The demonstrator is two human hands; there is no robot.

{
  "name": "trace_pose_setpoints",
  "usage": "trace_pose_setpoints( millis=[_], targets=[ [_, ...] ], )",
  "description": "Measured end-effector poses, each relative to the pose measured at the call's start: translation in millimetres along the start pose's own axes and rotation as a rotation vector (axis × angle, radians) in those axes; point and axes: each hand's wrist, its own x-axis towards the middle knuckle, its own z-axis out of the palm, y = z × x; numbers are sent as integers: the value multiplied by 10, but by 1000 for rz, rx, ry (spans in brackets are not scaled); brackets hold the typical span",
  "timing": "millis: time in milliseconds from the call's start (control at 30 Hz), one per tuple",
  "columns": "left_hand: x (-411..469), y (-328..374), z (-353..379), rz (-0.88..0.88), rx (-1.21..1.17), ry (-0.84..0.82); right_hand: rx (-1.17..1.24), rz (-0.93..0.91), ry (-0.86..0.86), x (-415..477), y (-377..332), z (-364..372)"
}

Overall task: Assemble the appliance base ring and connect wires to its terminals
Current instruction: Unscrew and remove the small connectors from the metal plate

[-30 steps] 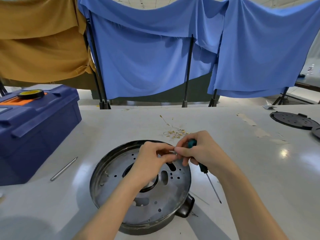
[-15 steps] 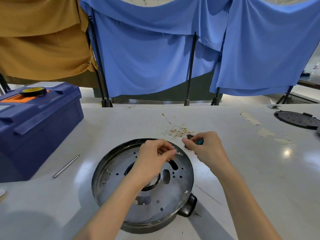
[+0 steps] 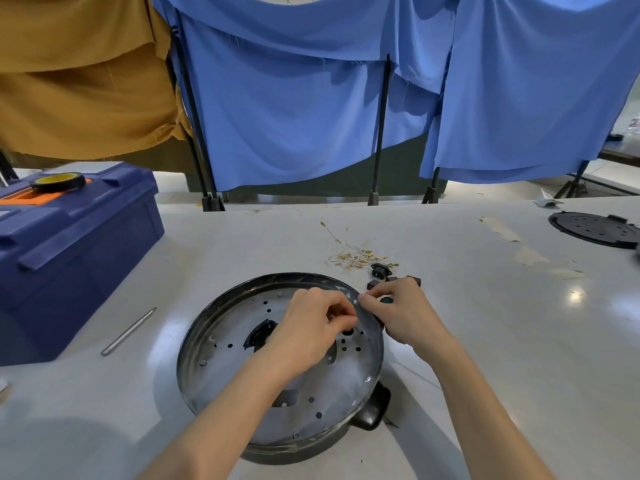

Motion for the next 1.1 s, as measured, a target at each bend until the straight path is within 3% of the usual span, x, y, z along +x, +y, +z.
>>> trace_pose_setpoints(
  millis=[733, 933, 1100],
  targets=[
    [16, 4, 55, 43, 99, -27, 7, 6, -25, -10, 23, 4],
    [37, 101, 95, 154, 290, -90, 10, 22, -22, 4, 17, 14],
    [98, 98, 108, 85, 265, -81, 25, 51, -50, 11, 27, -24]
  ],
)
